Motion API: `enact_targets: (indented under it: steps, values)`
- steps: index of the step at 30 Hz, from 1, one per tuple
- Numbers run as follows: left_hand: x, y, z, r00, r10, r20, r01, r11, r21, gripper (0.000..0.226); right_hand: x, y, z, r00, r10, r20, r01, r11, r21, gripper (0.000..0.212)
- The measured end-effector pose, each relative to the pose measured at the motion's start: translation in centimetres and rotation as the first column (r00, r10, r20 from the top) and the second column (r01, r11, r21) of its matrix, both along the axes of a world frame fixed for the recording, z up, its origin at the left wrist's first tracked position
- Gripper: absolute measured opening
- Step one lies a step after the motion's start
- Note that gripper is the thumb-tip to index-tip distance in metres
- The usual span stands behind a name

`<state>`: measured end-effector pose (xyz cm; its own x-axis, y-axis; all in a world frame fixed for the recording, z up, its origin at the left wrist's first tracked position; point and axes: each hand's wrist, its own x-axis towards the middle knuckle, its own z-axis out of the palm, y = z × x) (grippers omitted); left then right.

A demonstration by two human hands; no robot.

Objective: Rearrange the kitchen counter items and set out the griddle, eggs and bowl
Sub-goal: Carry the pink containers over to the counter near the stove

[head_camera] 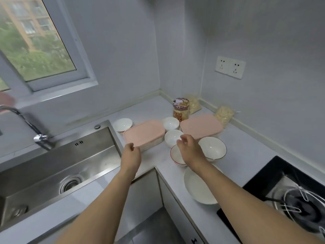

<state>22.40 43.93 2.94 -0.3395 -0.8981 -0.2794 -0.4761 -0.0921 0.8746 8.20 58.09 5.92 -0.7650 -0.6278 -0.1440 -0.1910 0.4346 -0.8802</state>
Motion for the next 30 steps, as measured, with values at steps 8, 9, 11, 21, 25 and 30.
enact_targets:
  steps: [8, 9, 11, 21, 25, 30]
  values:
    - [-1.4, -11.6, -3.8, 0.991, 0.122, 0.059, -0.132, 0.966, 0.222, 0.049, -2.3, -12.2, -2.7, 0.994, -0.009, 0.111, -0.002, 0.995, 0.098, 0.041]
    - [-1.7, -12.8, -4.1, 0.991, 0.109, 0.073, -0.123, 0.962, 0.242, 0.046, -2.6, -13.7, -3.1, 0.991, -0.01, 0.134, -0.006, 0.993, 0.119, 0.042]
    - [-2.5, -15.3, -5.1, 0.991, 0.087, 0.102, -0.11, 0.962, 0.25, 0.029, -3.2, -16.7, -3.9, 0.984, -0.027, 0.178, -0.004, 0.984, 0.176, 0.047]
    - [-5.9, -21.3, -9.1, 0.995, 0.044, 0.087, -0.077, 0.907, 0.414, 0.034, -7.6, -25.7, -8.0, 0.981, -0.147, 0.128, 0.079, 0.9, 0.428, 0.048]
    - [-6.7, -21.5, -10.0, 0.99, 0.058, 0.129, -0.113, 0.876, 0.468, 0.042, -7.6, -27.0, -9.6, 0.98, -0.174, 0.098, 0.107, 0.872, 0.478, 0.05]
    - [-7.6, -22.6, -10.0, 0.98, 0.143, 0.135, -0.196, 0.778, 0.597, 0.045, -8.4, -28.3, -10.5, 0.97, -0.241, 0.01, 0.193, 0.802, 0.565, 0.044]
